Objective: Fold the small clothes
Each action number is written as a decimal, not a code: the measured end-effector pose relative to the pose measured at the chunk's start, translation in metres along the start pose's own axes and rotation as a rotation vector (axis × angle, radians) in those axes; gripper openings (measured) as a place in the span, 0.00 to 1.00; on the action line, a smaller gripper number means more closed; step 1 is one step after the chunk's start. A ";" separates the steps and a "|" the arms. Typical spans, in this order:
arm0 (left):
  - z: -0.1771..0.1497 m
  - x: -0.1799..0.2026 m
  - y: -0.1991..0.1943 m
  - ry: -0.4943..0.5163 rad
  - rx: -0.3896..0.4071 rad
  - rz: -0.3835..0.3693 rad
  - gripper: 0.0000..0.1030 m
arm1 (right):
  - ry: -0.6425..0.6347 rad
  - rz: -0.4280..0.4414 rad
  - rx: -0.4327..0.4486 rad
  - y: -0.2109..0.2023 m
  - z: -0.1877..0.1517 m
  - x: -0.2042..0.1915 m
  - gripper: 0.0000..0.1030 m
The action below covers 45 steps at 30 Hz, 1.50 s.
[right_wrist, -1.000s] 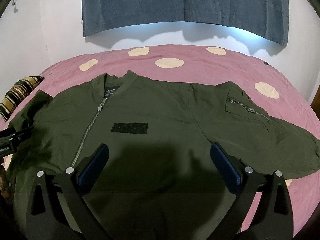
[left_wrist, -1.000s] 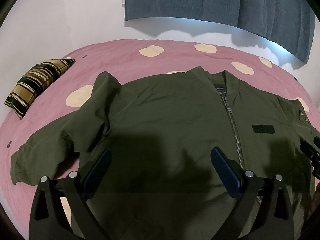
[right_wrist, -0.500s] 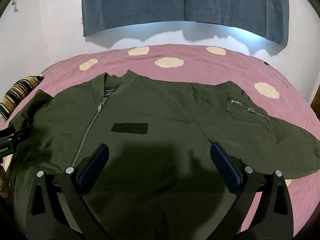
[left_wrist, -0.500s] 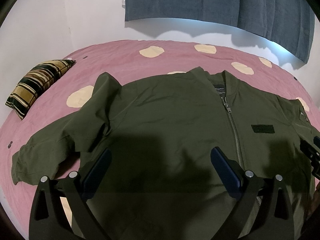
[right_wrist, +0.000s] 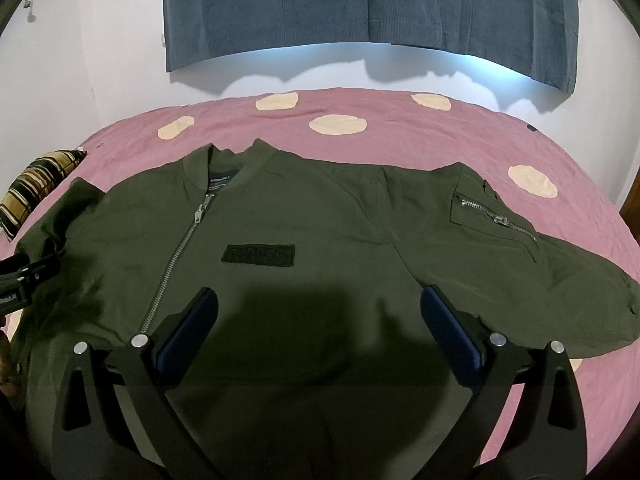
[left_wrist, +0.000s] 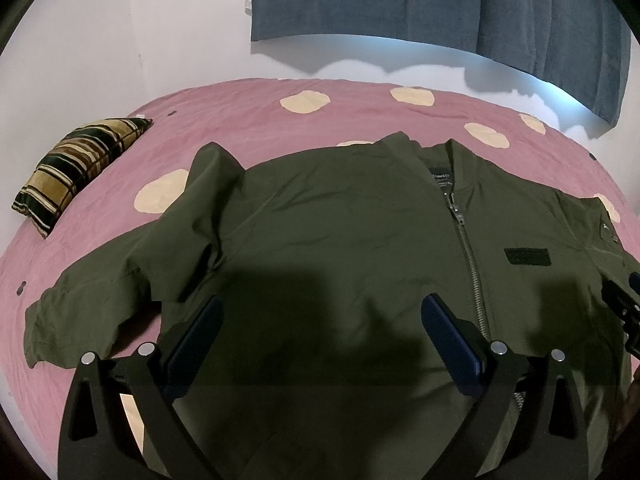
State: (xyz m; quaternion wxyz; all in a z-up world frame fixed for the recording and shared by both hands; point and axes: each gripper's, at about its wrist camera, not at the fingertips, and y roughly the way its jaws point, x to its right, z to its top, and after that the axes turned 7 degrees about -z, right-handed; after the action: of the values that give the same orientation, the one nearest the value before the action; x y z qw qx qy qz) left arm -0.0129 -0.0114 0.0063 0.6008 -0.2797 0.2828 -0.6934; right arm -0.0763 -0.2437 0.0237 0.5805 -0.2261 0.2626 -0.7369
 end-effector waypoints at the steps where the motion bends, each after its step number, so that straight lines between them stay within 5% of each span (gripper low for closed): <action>1: 0.000 0.000 0.000 0.001 0.000 0.000 0.96 | 0.001 0.000 0.000 0.000 0.000 0.000 0.98; 21: -0.001 0.001 -0.004 0.012 0.026 -0.010 0.96 | 0.031 -0.008 0.004 -0.007 0.004 0.017 0.98; 26: 0.004 -0.007 -0.013 -0.001 0.074 -0.014 0.96 | 0.233 0.006 -0.007 -0.018 0.005 0.098 0.98; 34: 0.011 -0.031 -0.015 -0.033 0.109 0.043 0.96 | 0.793 -0.091 0.017 -0.046 -0.049 0.317 0.95; 36: 0.012 -0.037 -0.012 -0.052 0.108 0.054 0.96 | 0.893 -0.149 0.029 -0.053 -0.069 0.358 0.71; 38: 0.012 -0.041 -0.009 -0.059 0.102 0.062 0.96 | 0.976 -0.189 0.009 -0.052 -0.085 0.388 0.67; 45: 0.007 -0.045 -0.001 -0.067 0.067 0.086 0.96 | 1.150 -0.109 -0.021 -0.022 -0.121 0.436 0.68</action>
State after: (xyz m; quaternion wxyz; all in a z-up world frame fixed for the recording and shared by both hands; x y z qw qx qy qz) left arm -0.0030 0.0324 0.0091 0.6481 -0.2700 0.2508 -0.6664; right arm -0.2671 -0.6496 -0.0415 0.3034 0.1916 0.5311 -0.7676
